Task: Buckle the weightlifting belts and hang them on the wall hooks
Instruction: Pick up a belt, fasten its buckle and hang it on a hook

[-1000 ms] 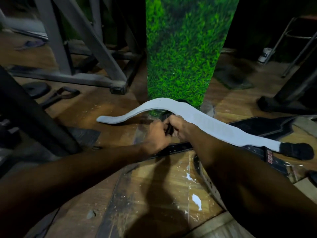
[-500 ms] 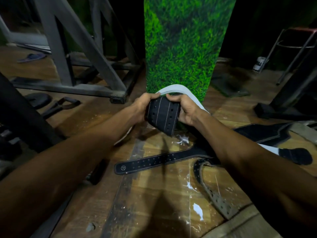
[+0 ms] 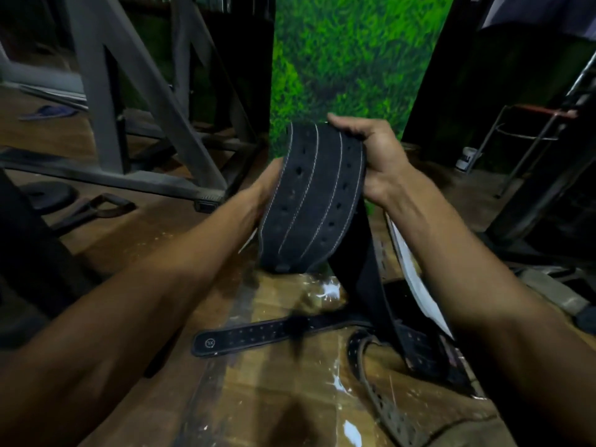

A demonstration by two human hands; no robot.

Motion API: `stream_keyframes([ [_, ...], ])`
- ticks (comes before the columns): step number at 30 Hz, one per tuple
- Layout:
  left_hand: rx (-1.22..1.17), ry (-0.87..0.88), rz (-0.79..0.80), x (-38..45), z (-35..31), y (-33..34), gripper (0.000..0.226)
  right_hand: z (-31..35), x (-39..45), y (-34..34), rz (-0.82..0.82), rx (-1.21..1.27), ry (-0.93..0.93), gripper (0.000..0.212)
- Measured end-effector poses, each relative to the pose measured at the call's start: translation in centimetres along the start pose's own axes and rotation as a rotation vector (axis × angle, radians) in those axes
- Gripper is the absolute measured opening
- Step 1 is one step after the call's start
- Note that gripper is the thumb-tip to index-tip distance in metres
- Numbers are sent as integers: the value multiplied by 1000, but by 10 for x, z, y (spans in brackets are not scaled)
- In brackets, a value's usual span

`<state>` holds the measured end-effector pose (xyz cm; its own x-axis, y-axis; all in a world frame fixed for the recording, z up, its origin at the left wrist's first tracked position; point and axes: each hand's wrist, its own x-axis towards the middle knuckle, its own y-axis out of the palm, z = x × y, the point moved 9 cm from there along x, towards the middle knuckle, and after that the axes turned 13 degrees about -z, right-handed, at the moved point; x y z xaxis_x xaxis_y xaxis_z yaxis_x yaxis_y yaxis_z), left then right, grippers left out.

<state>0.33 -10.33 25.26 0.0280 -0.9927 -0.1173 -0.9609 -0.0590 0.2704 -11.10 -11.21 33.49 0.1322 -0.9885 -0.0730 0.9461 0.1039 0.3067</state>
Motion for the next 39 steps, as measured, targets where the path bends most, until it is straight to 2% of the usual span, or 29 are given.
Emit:
stream_keyframes([
  [1, 4, 45, -13, -3, -9, -4, 35, 9, 4, 5, -99, 14, 5, 11],
  [3, -114, 46, -105, 13, -20, -20, 60, 13, 15, 8, -282, 70, 38, 24],
  [5, -216, -11, -162, 20, -29, -32, 69, 3, 21, 13, -334, 77, 68, 26],
  [8, -296, -39, -94, 9, -47, -44, 73, -14, 23, 17, -299, -12, 84, 17],
  [10, -252, -88, -14, -3, -57, -39, 77, -9, 16, 23, -244, -33, 41, 11],
  [12, -209, -101, -1, 1, -69, -36, 77, 1, 9, 36, -135, -40, -25, 11],
  [14, -165, -120, 54, 5, -88, -21, 68, 16, 4, 45, -68, -66, -124, 14],
  [16, -69, -140, 18, 10, -113, -9, 52, 39, 0, 52, -33, -123, -217, 26],
  [18, -17, -162, 21, 12, -142, 11, 38, 72, -6, 57, -18, -199, -279, 29],
  [20, -32, -198, 33, 8, -179, 35, 23, 117, -9, 57, -25, -227, -284, 18],
  [22, -51, -245, 27, 0, -218, 59, 25, 163, -15, 61, -12, -234, -252, 9],
  [27, -120, -349, 57, -22, -336, 114, 33, 295, -37, 91, 28, -251, -209, 11],
  [29, -128, -348, 75, -33, -390, 131, 33, 349, -44, 104, 30, -264, -201, 10],
  [32, -130, -250, 77, -59, -484, 159, 16, 427, -63, 122, 25, -368, -219, 8],
  [33, -154, -176, 54, -65, -514, 164, 17, 447, -72, 127, 20, -399, -232, 11],
  [37, -230, 28, 66, -108, -612, 181, 47, 518, -114, 138, -37, -452, -228, 24],
  [38, -243, 52, 66, -114, -626, 182, 54, 534, -122, 142, -47, -411, -206, 30],
  [39, -250, 59, 55, -122, -643, 182, 60, 553, -128, 148, -60, -343, -166, 44],
])
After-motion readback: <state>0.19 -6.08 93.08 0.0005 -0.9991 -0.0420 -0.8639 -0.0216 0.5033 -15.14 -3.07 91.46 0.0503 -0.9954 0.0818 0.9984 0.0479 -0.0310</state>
